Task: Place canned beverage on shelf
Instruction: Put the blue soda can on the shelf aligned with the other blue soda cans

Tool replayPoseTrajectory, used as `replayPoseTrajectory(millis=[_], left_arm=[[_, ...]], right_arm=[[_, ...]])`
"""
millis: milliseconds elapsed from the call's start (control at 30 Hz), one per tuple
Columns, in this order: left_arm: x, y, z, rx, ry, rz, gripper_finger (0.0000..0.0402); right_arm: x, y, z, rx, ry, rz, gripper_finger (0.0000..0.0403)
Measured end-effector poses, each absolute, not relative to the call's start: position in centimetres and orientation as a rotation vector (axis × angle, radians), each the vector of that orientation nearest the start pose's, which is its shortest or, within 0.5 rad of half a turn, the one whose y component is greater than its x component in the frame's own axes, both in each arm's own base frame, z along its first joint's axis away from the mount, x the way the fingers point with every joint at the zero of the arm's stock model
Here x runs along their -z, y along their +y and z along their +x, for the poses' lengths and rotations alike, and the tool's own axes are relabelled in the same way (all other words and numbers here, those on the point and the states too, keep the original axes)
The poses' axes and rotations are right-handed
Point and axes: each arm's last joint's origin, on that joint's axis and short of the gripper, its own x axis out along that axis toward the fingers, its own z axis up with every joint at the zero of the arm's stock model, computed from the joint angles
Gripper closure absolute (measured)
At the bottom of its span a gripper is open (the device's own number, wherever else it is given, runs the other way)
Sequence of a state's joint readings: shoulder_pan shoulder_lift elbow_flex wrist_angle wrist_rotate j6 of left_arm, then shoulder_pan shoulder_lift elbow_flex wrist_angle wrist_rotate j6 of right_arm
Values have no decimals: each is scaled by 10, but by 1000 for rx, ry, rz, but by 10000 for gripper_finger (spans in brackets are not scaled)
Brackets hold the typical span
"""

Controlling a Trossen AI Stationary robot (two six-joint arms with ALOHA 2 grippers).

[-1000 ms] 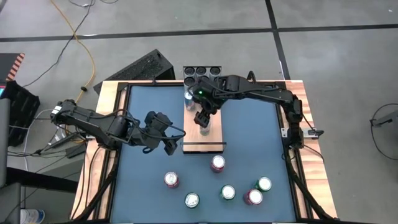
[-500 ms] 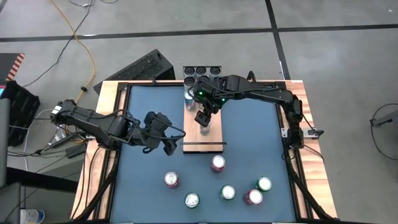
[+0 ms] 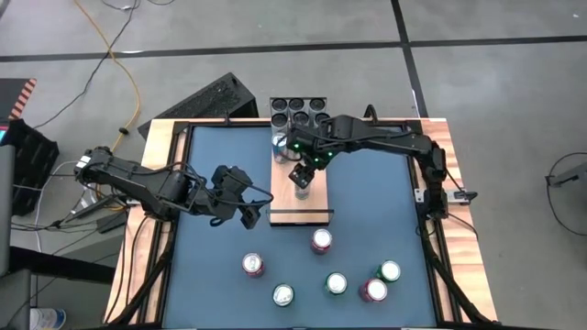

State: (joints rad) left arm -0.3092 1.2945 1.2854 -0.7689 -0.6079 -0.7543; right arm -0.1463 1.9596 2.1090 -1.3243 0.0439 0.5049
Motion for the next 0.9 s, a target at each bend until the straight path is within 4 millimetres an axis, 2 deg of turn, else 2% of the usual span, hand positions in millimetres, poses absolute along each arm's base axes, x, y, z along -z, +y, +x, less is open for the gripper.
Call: replayPoseTrajectory(millis=[300, 600, 800, 900], left_arm=[[-351, -63, 251, -529, 546, -389, 72], [-350, -64, 251, -527, 546, -401, 72], [-350, -64, 250, -529, 551, -398, 72], [-350, -64, 250, -529, 551, -396, 72]], right_arm=[[-336, -45, 403, 465, 1139, 477, 137], [-317, -46, 411, 499, 1206, 457, 137], [-316, -43, 412, 504, 1203, 457, 137], [-323, -39, 408, 537, 1181, 443, 137]])
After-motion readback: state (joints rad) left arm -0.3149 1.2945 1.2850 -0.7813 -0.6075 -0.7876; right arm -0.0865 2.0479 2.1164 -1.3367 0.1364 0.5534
